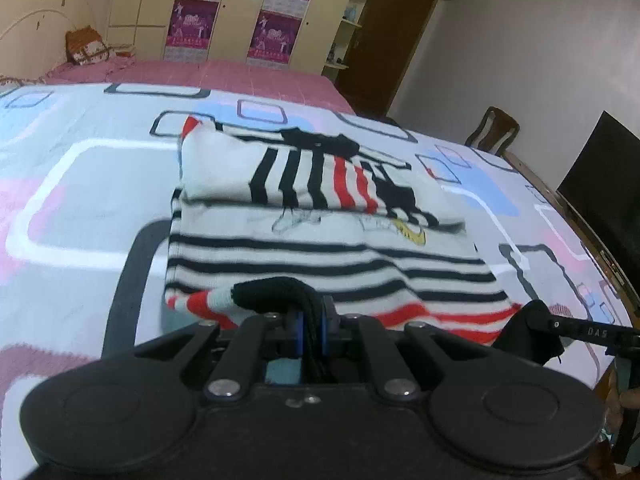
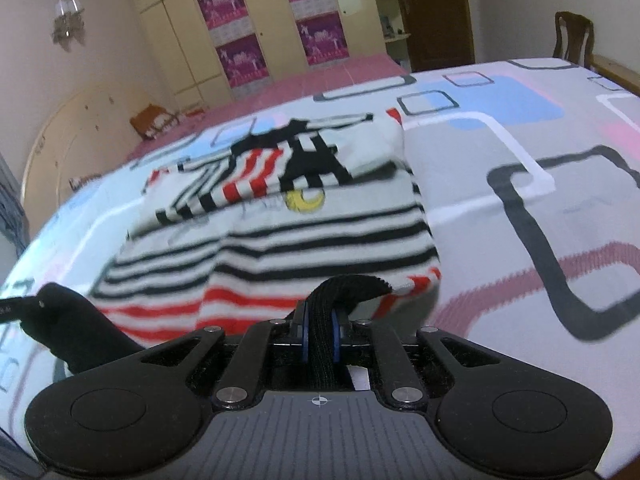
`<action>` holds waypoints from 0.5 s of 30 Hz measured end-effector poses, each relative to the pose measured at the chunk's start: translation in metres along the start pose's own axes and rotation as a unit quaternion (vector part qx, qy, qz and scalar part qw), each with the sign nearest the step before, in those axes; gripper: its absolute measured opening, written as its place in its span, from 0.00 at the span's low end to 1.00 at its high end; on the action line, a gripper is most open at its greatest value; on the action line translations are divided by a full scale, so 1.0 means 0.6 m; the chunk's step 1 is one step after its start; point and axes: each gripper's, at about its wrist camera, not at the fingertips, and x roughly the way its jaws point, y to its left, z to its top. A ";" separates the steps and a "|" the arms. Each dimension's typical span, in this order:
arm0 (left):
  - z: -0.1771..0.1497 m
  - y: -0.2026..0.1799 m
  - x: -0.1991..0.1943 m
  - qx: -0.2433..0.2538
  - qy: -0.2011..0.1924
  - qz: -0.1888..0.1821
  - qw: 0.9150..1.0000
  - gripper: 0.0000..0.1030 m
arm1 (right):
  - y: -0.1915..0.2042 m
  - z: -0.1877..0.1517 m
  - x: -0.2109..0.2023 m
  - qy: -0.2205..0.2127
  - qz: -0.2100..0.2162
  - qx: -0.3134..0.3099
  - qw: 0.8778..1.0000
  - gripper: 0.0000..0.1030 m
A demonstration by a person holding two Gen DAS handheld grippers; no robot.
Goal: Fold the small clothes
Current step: 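Lift the hem with both tools and fold it over toward the collar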
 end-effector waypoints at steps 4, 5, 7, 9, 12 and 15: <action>0.029 0.002 0.011 -0.006 -0.010 0.002 1.000 0.07 | 0.003 0.038 0.017 -0.012 0.009 -0.004 1.000 0.09; 0.037 0.002 0.015 -0.006 -0.013 0.004 1.000 0.07 | 0.002 0.048 0.022 -0.015 0.011 -0.004 1.000 0.10; 0.053 0.003 0.023 -0.008 -0.017 0.007 1.000 0.07 | 0.001 0.066 0.031 -0.021 0.016 0.000 1.000 0.10; 0.069 0.003 0.032 -0.008 -0.020 0.009 1.000 0.07 | -0.001 0.084 0.040 -0.029 0.020 0.003 0.999 0.10; 0.098 0.006 0.048 -0.010 -0.030 0.012 0.999 0.07 | -0.003 0.114 0.058 -0.037 0.022 0.001 0.999 0.10; 0.128 0.010 0.068 -0.016 -0.039 0.016 0.999 0.07 | -0.005 0.146 0.077 -0.047 0.023 -0.004 0.999 0.09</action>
